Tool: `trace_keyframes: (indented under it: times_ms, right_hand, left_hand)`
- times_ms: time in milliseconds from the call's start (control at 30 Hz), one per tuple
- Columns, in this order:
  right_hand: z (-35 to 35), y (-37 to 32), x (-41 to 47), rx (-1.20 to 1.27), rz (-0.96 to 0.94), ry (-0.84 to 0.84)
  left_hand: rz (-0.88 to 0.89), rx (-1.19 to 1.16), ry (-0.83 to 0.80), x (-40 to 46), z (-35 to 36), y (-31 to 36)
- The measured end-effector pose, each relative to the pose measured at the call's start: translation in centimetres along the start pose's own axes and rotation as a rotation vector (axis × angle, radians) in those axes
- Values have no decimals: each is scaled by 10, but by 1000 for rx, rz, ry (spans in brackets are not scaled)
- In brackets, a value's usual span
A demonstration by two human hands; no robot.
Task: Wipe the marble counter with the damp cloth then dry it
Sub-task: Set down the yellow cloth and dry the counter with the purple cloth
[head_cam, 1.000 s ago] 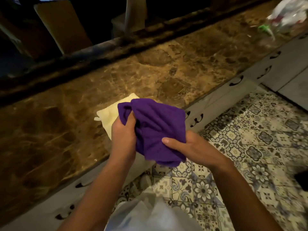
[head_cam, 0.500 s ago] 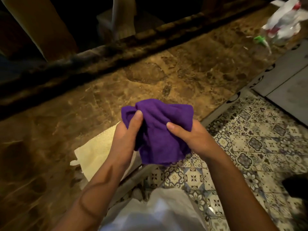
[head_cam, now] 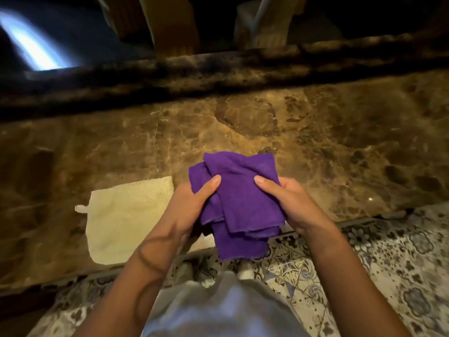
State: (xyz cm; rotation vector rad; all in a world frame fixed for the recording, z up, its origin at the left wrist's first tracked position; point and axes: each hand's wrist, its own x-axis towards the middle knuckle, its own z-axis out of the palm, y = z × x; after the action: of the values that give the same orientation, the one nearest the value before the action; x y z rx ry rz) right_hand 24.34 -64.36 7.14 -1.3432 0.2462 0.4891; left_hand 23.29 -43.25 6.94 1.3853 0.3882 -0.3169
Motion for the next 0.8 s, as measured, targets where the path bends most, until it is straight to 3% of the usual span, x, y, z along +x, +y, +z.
trace_keyframes:
  times_ms: [100, 300, 400, 500, 667, 800]
  right_hand:
    - [-17, 6, 18, -124, 54, 8]
    - [-27, 17, 41, -479, -9, 17]
    - [-26, 19, 46, -794, -108, 81]
    - [-27, 19, 47, -1015, -139, 161]
    - [-40, 17, 39, -842, -42, 161]
    - [-50, 14, 14, -743, -114, 211]
  left_hand:
    - [-69, 165, 77, 9, 2, -16]
    - [26, 675, 245, 22, -4, -30]
    - [59, 958, 337, 24, -4, -34]
    - [107, 1035, 423, 22, -3, -39]
    - [160, 983, 404, 12, -1, -37]
    - [215, 911, 443, -35, -15, -40]
